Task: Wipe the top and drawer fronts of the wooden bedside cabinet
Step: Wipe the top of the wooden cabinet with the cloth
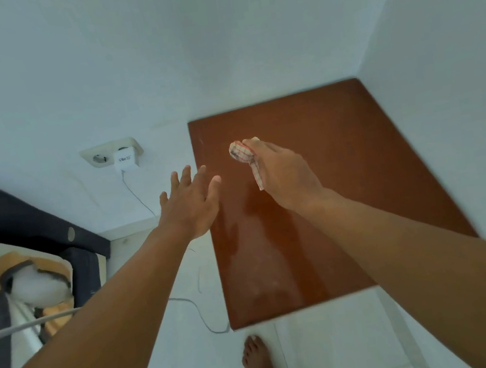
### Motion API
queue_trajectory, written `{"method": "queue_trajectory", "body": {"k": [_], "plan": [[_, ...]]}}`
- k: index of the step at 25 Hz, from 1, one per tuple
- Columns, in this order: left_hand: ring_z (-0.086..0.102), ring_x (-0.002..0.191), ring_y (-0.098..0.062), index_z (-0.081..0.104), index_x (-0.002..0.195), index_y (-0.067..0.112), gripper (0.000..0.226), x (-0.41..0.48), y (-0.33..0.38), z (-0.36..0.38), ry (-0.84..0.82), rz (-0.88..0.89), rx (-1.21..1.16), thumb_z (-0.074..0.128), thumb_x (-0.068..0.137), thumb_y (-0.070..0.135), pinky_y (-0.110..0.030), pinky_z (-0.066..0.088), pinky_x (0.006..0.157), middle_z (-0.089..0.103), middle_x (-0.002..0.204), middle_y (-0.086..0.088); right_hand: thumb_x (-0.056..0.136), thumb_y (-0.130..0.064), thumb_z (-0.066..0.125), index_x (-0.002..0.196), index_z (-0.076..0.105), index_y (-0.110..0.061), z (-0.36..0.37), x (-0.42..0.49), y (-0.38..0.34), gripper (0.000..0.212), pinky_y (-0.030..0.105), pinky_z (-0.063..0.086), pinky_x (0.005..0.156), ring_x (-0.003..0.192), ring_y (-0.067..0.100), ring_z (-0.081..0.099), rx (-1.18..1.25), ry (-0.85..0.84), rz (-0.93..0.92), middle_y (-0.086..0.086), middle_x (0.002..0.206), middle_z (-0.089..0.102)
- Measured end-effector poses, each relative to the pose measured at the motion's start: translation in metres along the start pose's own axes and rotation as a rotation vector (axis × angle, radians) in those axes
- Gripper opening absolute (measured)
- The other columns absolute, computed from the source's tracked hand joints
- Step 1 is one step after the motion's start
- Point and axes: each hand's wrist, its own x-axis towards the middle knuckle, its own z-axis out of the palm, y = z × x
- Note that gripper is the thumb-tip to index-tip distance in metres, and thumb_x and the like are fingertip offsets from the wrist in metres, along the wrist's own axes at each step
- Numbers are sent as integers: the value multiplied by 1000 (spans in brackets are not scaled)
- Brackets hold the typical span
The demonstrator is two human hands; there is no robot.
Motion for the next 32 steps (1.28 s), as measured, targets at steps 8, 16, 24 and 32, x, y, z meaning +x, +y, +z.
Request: {"method": "queue_trajectory", "body": {"k": [8,16,24,32], "plan": [[-5,157,-27,17,162,28,66,140,-58,-18,-21,7,-18,16,103,59,-58,6,123,5,171,-3,105,-18,48,145,52,-15,95,183,10,40,39,47,93,121,35,61,-42,-101,-8,8,141,62],[13,156,-28,30,158,17,59,201,-70,-5,92,74,-190,29,106,44,-53,22,122,23,167,-8,111,-29,35,152,47,-17,150,208,45,45,45,26,124,152,23,34,56,-252,-78,4,158,48],[40,138,-30,48,142,17,51,215,11,7,301,118,-161,48,95,36,-53,39,108,49,147,-9,99,-24,43,145,57,-20,104,153,130,48,49,38,115,140,30,51,-199,47,95,8,148,59],[-19,154,-33,1,162,36,64,225,27,54,93,-35,32,22,104,53,-59,-5,123,-9,171,-3,99,-34,41,148,53,-28,112,141,147,51,54,26,122,151,24,38,-255,41,85,0,159,47]]}}
